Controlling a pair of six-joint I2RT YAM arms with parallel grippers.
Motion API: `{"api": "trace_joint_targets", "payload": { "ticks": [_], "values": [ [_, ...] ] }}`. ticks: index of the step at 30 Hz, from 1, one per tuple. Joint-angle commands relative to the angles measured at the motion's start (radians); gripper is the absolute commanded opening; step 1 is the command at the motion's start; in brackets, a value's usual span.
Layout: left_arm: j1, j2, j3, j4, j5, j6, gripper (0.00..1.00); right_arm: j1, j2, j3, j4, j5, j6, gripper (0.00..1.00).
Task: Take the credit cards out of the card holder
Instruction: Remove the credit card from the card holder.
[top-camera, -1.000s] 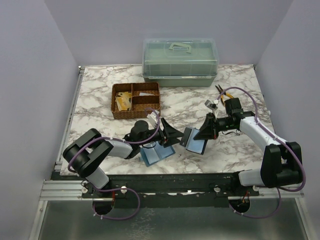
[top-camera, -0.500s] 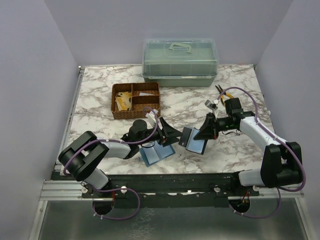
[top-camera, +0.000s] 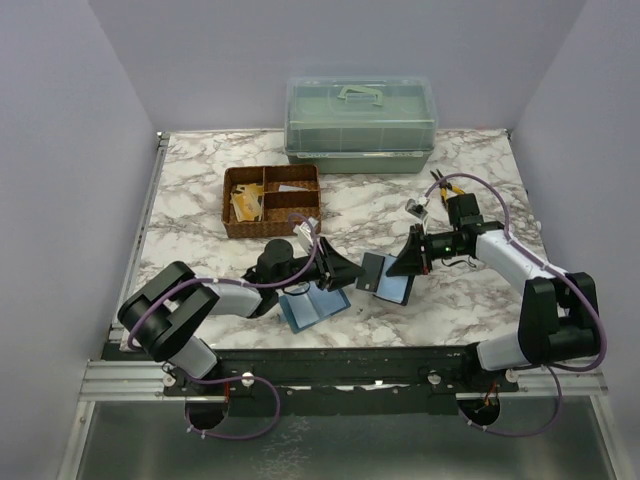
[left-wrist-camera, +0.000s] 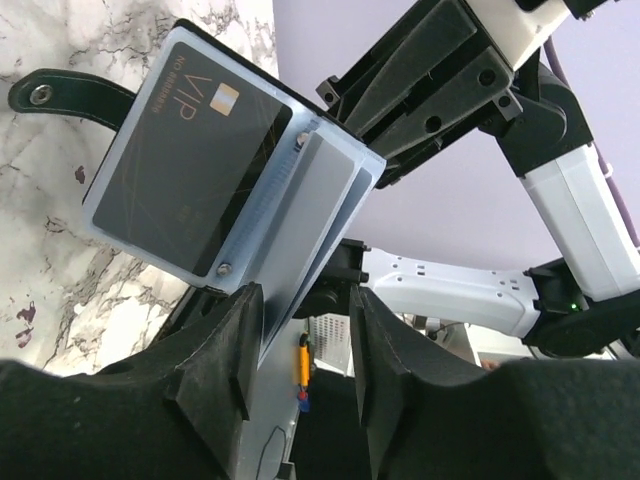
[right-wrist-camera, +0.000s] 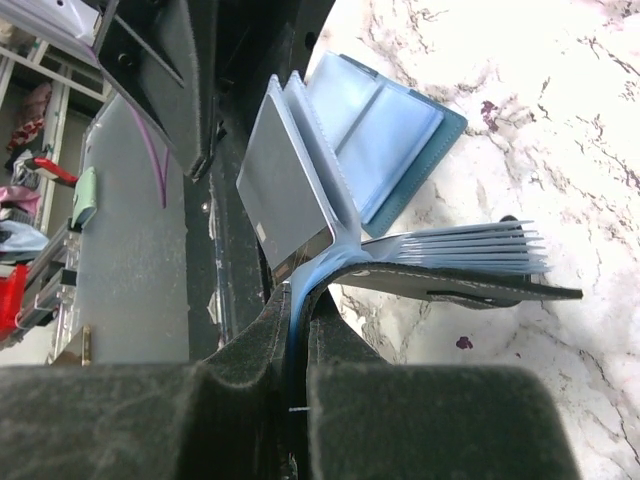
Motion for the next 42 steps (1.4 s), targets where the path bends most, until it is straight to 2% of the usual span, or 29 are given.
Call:
{"api": "trace_joint_targets", "payload": {
  "ticks": [1, 10, 14, 17, 18, 20, 24, 28, 31, 34, 36, 39, 42],
  "values": [
    [0.000, 0.049, 0.012, 0.072, 0.048, -0.006, 0.46, 0.007, 0.028, 0.026, 0.029, 0.010, 0.021, 0.01],
    [-0.002, 0.112, 0.027, 0.085, 0.050, 0.002, 0.39, 0.010, 0.036, 0.026, 0.024, 0.010, 0.014, 0.01],
    [-0.002, 0.122, 0.037, 0.085, 0.057, 0.010, 0.25, 0.012, 0.041, 0.031, 0.021, 0.011, 0.013, 0.01],
    [-0.002, 0.119, 0.042, 0.085, 0.060, 0.016, 0.04, 0.012, 0.044, 0.036, 0.015, 0.017, 0.011, 0.03],
    [-0.002, 0.119, 0.043, 0.085, 0.062, 0.019, 0.00, 0.012, 0.044, 0.039, 0.012, 0.020, 0.010, 0.05],
    [-0.002, 0.118, 0.040, 0.085, 0.060, 0.028, 0.00, 0.012, 0.043, 0.046, 0.004, 0.033, 0.011, 0.15],
    [-0.003, 0.102, 0.028, 0.085, 0.048, 0.063, 0.00, 0.009, 0.016, 0.084, -0.011, 0.132, 0.050, 0.46],
    [-0.004, 0.062, 0.014, 0.075, 0.019, 0.117, 0.00, -0.015, -0.075, 0.136, -0.023, 0.185, 0.068, 0.62],
    [-0.016, 0.016, 0.026, 0.012, -0.016, 0.189, 0.00, -0.016, -0.151, 0.180, -0.045, 0.165, 0.080, 0.67],
    [-0.042, -0.020, 0.054, -0.071, -0.070, 0.276, 0.00, -0.016, -0.184, 0.229, -0.094, 0.030, 0.082, 0.67],
    [-0.060, -0.034, 0.068, -0.094, -0.109, 0.315, 0.00, -0.016, -0.171, 0.229, -0.097, -0.076, 0.144, 0.66],
    [-0.076, -0.034, 0.083, -0.099, -0.154, 0.330, 0.00, -0.013, -0.107, 0.147, -0.033, -0.213, 0.253, 0.63],
    [-0.093, -0.040, 0.095, -0.099, -0.208, 0.346, 0.00, -0.011, -0.086, 0.053, 0.119, -0.225, 0.411, 0.62]
  ]
}}
